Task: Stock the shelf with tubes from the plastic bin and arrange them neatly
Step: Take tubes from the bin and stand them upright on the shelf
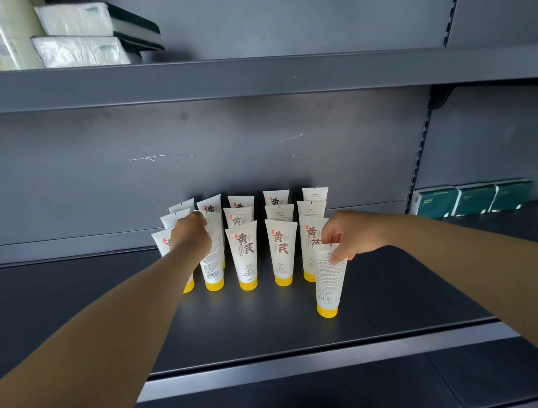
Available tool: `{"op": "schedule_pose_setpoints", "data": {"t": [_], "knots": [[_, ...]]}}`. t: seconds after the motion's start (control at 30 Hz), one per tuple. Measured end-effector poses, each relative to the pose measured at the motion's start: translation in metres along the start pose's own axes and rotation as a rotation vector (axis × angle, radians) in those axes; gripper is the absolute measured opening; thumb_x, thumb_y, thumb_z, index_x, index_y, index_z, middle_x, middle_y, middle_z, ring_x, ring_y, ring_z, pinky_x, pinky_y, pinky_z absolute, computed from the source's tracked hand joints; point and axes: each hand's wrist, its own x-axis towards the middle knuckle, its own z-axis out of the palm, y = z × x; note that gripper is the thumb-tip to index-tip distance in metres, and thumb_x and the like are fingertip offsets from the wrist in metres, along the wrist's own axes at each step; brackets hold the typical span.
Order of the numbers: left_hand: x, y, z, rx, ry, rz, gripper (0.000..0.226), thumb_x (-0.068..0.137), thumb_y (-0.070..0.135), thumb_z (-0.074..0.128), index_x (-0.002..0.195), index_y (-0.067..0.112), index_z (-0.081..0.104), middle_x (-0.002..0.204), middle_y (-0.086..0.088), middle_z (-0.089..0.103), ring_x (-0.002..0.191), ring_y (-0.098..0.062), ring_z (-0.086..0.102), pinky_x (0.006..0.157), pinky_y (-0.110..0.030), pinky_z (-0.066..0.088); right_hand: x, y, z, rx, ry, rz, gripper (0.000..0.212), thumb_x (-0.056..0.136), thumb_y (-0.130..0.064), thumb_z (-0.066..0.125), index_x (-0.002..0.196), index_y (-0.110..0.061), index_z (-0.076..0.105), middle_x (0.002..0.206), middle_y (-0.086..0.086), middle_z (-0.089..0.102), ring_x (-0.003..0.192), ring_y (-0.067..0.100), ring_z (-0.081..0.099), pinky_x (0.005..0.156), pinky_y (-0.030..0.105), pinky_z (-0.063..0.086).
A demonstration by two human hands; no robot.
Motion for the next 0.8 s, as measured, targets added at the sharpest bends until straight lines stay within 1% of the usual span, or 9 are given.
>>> {"op": "schedule_pose_setpoints", "data": {"t": [0.1, 0.23, 0.3, 0.4, 0.5, 0.6, 0.63, 0.73, 0.8], "knots": [[0.002, -0.004, 0.001, -0.039, 0.006, -0.007, 0.04, 0.084, -0.008, 0.045, 0.119, 0.01, 0.051, 0.11, -0.014, 0.057, 0.099, -0.032, 0.056, 0.07, -0.033, 0.046, 0.0, 0.0, 0.0, 0.008, -0.003, 0.001, 0.024, 0.085, -0.019, 0.066, 0.108, -0.014, 0.067, 0.108, -0.003, 0.068, 0.087, 0.015, 0.068, 0.077, 0.026, 0.057], [0.006, -0.013, 0.003, -0.092, 0.014, -0.001, 0.04, 0.083, -0.007, 0.046, 0.116, 0.013, 0.053, 0.111, -0.012, 0.057, 0.096, -0.032, 0.058, 0.067, -0.03, 0.044, -0.001, -0.001, 0.0, 0.043, -0.001, -0.006, 0.024, 0.085, -0.017, 0.066, 0.109, -0.013, 0.066, 0.099, -0.008, 0.065, 0.073, 0.002, 0.062, 0.066, 0.015, 0.053], [0.007, -0.016, 0.003, -0.124, 0.012, 0.015, 0.04, 0.082, -0.005, 0.048, 0.116, 0.015, 0.054, 0.113, -0.011, 0.059, 0.092, -0.031, 0.058, 0.067, -0.029, 0.045, -0.001, 0.0, 0.0, 0.044, 0.004, -0.008, 0.024, 0.085, -0.017, 0.066, 0.109, -0.013, 0.066, 0.1, -0.007, 0.064, 0.072, 0.001, 0.061, 0.064, 0.013, 0.052], [0.007, -0.019, 0.003, -0.139, 0.005, 0.032, 0.04, 0.082, -0.003, 0.052, 0.117, 0.017, 0.054, 0.115, -0.009, 0.059, 0.087, -0.027, 0.055, 0.066, -0.028, 0.045, -0.001, -0.001, 0.0, 0.033, 0.005, -0.008, 0.024, 0.086, -0.018, 0.065, 0.109, -0.014, 0.066, 0.098, -0.009, 0.063, 0.072, 0.003, 0.061, 0.064, 0.013, 0.051], [0.008, -0.021, 0.0, -0.145, -0.014, 0.043, 0.04, 0.083, 0.001, 0.058, 0.119, 0.017, 0.055, 0.119, -0.009, 0.059, 0.093, -0.029, 0.059, 0.067, -0.028, 0.045, -0.001, -0.001, -0.001, 0.039, -0.001, -0.01, 0.023, 0.085, -0.018, 0.066, 0.108, -0.014, 0.066, 0.097, -0.01, 0.063, 0.076, 0.004, 0.062, 0.067, 0.015, 0.053], [0.009, -0.021, -0.004, -0.151, -0.044, 0.053, 0.042, 0.082, 0.004, 0.064, 0.121, 0.015, 0.056, 0.12, -0.01, 0.059, 0.1, -0.03, 0.059, 0.069, -0.028, 0.046, 0.0, -0.001, -0.001, 0.02, -0.004, -0.009, 0.022, 0.084, -0.019, 0.067, 0.106, -0.016, 0.067, 0.103, -0.006, 0.067, 0.085, 0.01, 0.066, 0.075, 0.022, 0.056], [0.009, -0.021, -0.005, -0.156, -0.052, 0.053, 0.042, 0.081, 0.004, 0.065, 0.121, 0.015, 0.056, 0.12, -0.011, 0.059, 0.099, -0.029, 0.058, 0.07, -0.029, 0.046, 0.0, -0.001, -0.001, 0.012, -0.003, -0.006, 0.023, 0.084, -0.02, 0.068, 0.106, -0.016, 0.067, 0.105, -0.005, 0.068, 0.088, 0.012, 0.067, 0.077, 0.024, 0.056], [0.009, -0.022, -0.009, -0.149, -0.074, 0.067, 0.041, 0.08, 0.005, 0.068, 0.118, 0.014, 0.058, 0.117, -0.011, 0.06, 0.087, -0.023, 0.053, 0.069, -0.027, 0.044, 0.0, -0.002, -0.002, -0.007, 0.005, 0.002, 0.025, 0.083, -0.023, 0.069, 0.107, -0.016, 0.067, 0.107, -0.004, 0.069, 0.092, 0.013, 0.066, 0.082, 0.027, 0.056], [0.009, -0.023, -0.01, -0.153, -0.087, 0.072, 0.04, 0.079, 0.005, 0.069, 0.117, 0.013, 0.058, 0.115, -0.011, 0.06, 0.082, -0.022, 0.052, 0.061, -0.025, 0.043, 0.0, -0.002, -0.002, -0.021, 0.008, 0.008, 0.027, 0.082, -0.024, 0.07, 0.108, -0.015, 0.067, 0.108, -0.003, 0.069, 0.093, 0.014, 0.066, 0.085, 0.029, 0.057]]}}
